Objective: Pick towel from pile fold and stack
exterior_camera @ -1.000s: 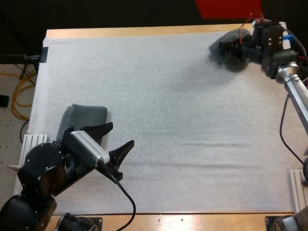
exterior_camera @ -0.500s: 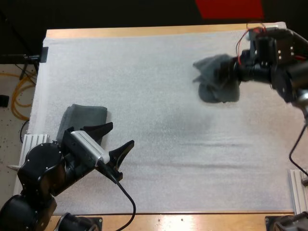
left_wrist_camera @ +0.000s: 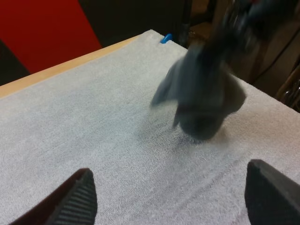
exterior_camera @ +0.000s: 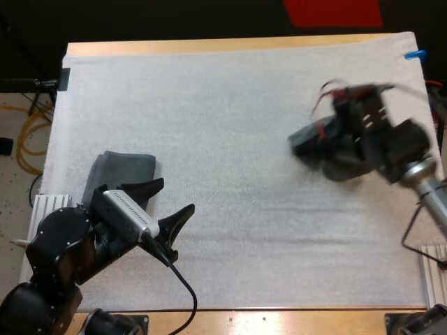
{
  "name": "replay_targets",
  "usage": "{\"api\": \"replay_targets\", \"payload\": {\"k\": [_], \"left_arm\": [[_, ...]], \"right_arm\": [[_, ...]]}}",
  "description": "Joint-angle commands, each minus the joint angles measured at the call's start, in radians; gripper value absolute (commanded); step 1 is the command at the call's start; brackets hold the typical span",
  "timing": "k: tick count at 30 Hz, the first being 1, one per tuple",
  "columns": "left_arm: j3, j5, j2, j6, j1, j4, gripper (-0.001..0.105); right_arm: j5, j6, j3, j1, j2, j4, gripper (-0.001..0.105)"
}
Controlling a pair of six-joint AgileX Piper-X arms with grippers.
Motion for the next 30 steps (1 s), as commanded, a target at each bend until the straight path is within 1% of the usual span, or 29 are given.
{"api": "replay_targets", "payload": {"k": [1, 3, 4, 6, 7, 9, 11, 14, 16, 17, 19, 21, 23, 25, 28, 30], "left_arm": [[-0.008, 0.004, 0.0, -0.008, -0.005, -0.003, 0.065], [-0.008, 0.004, 0.0, -0.008, -0.005, -0.003, 0.065], [-0.008, 0.004, 0.0, -0.008, -0.005, -0.003, 0.065], [-0.008, 0.004, 0.0, -0.008, -0.005, -0.003, 0.065], [-0.008, 0.004, 0.0, -0.008, -0.005, -0.003, 0.065], [-0.008, 0.004, 0.0, -0.008, -0.005, -0.003, 0.065], [-0.008, 0.004, 0.0, -0.008, -0.005, -0.003, 0.065], [-0.008, 0.004, 0.0, -0.008, -0.005, -0.003, 0.065], [-0.008, 0.004, 0.0, -0.008, -0.005, -0.003, 0.065], [-0.008, 0.004, 0.0, -0.008, -0.005, -0.003, 0.065], [-0.008, 0.004, 0.0, -0.008, -0.005, -0.003, 0.065], [-0.008, 0.004, 0.0, -0.008, -0.005, -0.003, 0.065], [-0.008, 0.004, 0.0, -0.008, -0.005, -0.003, 0.065], [-0.008, 0.004, 0.0, -0.008, -0.005, -0.003, 0.065], [-0.008, 0.006, 0.0, -0.008, -0.005, -0.003, 0.065], [-0.008, 0.006, 0.0, -0.008, -0.005, -0.003, 0.065]], "right_arm": [[-0.065, 0.024, 0.029, 0.019, 0.008, -0.069, 0.0], [-0.188, 0.076, 0.091, 0.067, 0.039, -0.191, 0.0], [-0.211, 0.086, 0.101, 0.077, 0.051, -0.207, 0.0], [-0.3, 0.143, 0.107, 0.13, 0.106, -0.253, 0.0], [-0.321, 0.154, 0.107, 0.144, 0.116, -0.261, 0.0], [-0.395, 0.18, 0.107, 0.191, 0.15, -0.28, 0.0], [-0.43, 0.181, 0.107, 0.23, 0.169, -0.282, 0.0], [-0.43, 0.181, 0.107, 0.284, 0.176, -0.282, 0.0], [-0.43, 0.179, 0.107, 0.308, 0.176, -0.291, 0.007], [-0.43, 0.176, 0.104, 0.317, 0.176, -0.295, 0.017], [-0.448, 0.171, 0.101, 0.326, 0.176, -0.303, 0.041], [-0.504, 0.168, 0.088, 0.326, 0.176, -0.301, 0.073], [-0.513, 0.165, 0.07, 0.326, 0.173, -0.283, 0.089], [-0.469, 0.151, 0.054, 0.324, 0.167, -0.256, 0.092], [-0.325, 0.108, 0.03, 0.321, 0.151, -0.201, 0.092], [-0.189, 0.086, 0.028, 0.312, 0.141, -0.163, 0.092]]}}
